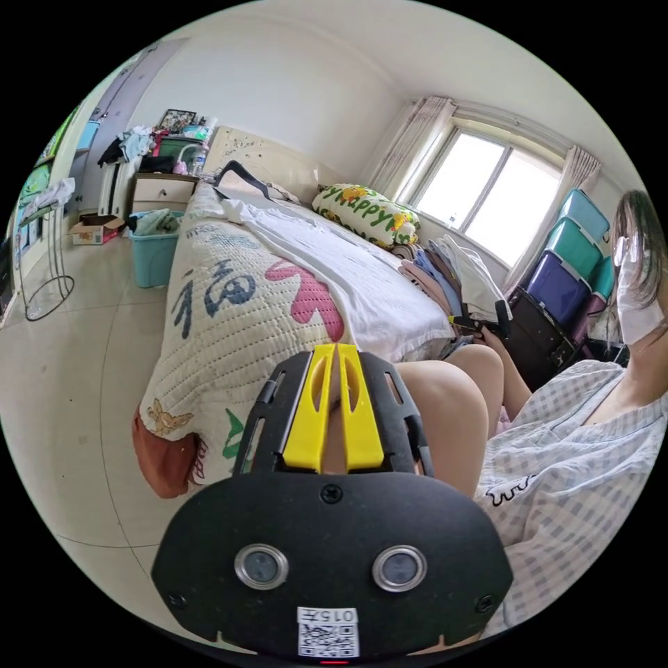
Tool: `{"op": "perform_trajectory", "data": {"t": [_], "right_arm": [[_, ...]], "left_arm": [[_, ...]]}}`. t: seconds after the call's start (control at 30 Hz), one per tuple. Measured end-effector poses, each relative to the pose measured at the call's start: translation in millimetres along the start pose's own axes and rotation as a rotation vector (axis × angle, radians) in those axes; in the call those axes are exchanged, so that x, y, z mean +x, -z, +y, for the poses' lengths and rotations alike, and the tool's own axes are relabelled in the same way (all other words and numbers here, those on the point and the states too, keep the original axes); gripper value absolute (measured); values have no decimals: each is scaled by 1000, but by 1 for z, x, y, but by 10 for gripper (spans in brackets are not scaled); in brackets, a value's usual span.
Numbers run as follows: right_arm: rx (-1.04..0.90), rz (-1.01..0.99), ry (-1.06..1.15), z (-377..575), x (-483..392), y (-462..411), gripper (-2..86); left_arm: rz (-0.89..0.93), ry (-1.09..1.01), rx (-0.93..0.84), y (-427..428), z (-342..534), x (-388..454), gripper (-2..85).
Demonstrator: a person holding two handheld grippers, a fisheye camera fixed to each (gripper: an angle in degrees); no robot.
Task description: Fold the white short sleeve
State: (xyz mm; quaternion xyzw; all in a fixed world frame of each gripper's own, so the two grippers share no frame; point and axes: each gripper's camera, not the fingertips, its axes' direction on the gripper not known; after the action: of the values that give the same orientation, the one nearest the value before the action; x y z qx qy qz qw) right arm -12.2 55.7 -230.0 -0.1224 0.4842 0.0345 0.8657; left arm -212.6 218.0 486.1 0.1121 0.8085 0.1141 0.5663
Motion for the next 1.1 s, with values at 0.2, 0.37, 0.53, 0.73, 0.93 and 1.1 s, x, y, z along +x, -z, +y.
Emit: {"op": "perform_trajectory", "data": {"t": [0.2,0.37,0.53,0.73,0.93,1.1], "right_arm": [[19,-8,8,6,6,-2,60],[-20,17,58,1,6,-3,-6],[-14,108,64,-1,10,-4,-9],[-45,42,57,-10,23,-2,15],[-75,174,44,-33,32,23,52],[34,142,224,-97,2,36,53]], "left_arm": [[61,-26,-55,-30,-25,5,13],[-18,-78,-100,-35,-44,18,-1],[-31,-68,-104,-29,-54,17,-3],[151,-91,-138,-33,-77,1,-6],[-1,-133,-62,13,-136,2,-6],[-4,-302,-23,-26,-269,50,17]]}}
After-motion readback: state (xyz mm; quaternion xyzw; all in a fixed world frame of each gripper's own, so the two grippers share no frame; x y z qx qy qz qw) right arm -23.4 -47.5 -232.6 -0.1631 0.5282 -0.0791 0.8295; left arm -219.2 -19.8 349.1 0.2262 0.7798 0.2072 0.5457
